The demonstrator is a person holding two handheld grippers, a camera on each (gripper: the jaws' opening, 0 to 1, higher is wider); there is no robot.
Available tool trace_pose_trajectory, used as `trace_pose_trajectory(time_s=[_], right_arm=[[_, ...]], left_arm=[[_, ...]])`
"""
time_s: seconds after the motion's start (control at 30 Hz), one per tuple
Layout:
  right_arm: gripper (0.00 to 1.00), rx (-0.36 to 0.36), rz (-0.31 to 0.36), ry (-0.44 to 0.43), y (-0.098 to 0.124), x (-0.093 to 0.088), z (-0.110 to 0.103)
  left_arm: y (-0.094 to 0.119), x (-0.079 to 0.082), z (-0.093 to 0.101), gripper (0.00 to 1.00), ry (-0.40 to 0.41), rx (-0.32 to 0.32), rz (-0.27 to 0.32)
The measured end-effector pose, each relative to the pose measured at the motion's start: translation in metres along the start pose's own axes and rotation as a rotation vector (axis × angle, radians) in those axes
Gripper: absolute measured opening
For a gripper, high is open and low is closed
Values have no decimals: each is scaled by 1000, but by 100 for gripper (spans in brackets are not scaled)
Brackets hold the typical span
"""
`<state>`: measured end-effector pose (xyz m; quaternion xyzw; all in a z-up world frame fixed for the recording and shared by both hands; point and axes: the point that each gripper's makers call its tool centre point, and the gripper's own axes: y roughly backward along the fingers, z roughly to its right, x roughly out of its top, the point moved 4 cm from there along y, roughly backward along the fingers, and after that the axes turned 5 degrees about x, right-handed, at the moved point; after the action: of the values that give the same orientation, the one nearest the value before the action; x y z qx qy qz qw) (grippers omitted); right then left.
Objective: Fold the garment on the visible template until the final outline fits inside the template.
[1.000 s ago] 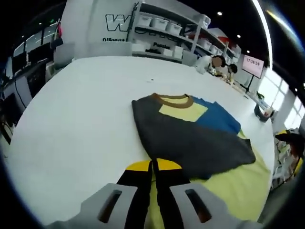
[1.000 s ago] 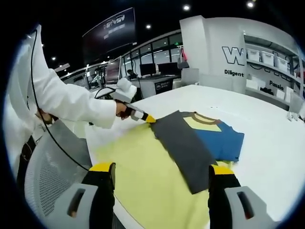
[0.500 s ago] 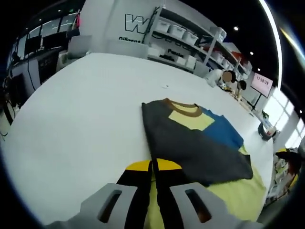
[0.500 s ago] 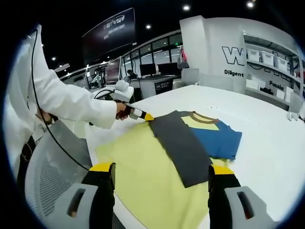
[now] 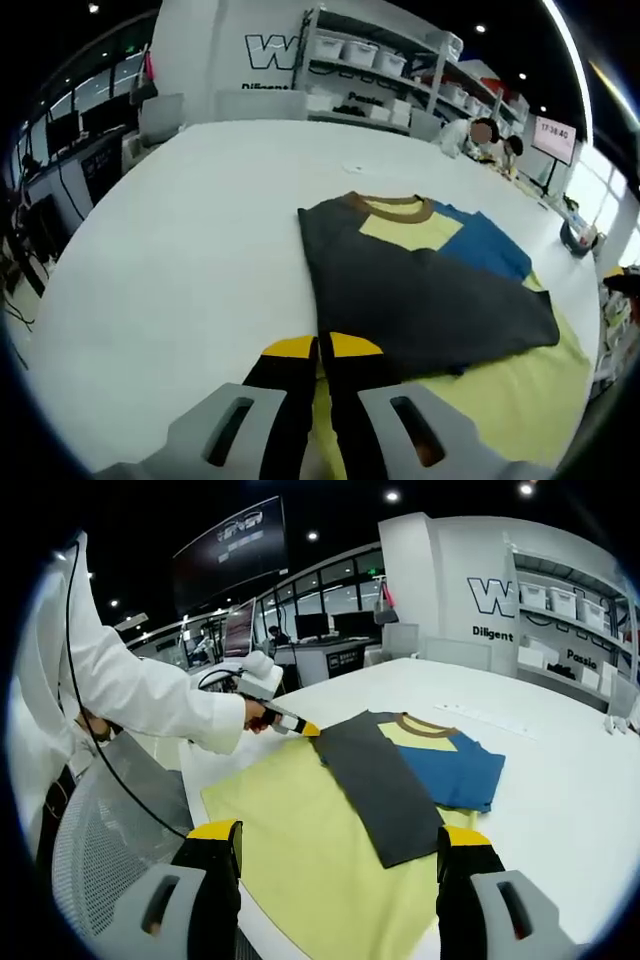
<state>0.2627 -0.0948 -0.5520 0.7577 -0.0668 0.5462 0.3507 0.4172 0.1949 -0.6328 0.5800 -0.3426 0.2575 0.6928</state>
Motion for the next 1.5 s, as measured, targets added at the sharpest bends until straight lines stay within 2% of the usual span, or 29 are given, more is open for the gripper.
trace_pose_trajectory(time_s=[0.1,0.17,0.3,0.37,0.4,0.43,0.5,0.63,0.87,1.07,1.3,1.5], right_arm=[[81,0,1,2,0,0,0],[81,0,1,2,0,0,0],[81,0,-2,2,0,-1,-1],[81,1,-1,1,0,-1,-1],[81,1,-1,1,0,-1,-2],[81,1,-2,2,1,-1,-2],[81,-1,-1,2,1,0,-2],[81,-4,-1,3,2,0,-1],[81,-5,0,3,0,0,-1],[81,-5,0,3,0,0,0],[81,-2,2,2,-1,-1,-1],[82,-3,1,0,0,-2,0]], left_arm=[[2,1,0,1,-1,1,7],[6,8,1,1,-39,2,49],[8,13,4,0,-60,-7,86],[3,12,4,0,-64,-18,65],[1,8,3,0,-86,-14,35],[-3,3,-2,0,-149,14,17],[-6,1,-1,0,-139,6,8],[-6,3,-1,0,-170,7,13],[-6,5,-3,0,-156,-5,15],[1,11,1,2,-149,-33,44],[4,16,8,13,-121,-99,64],[10,18,10,17,-111,-122,78]])
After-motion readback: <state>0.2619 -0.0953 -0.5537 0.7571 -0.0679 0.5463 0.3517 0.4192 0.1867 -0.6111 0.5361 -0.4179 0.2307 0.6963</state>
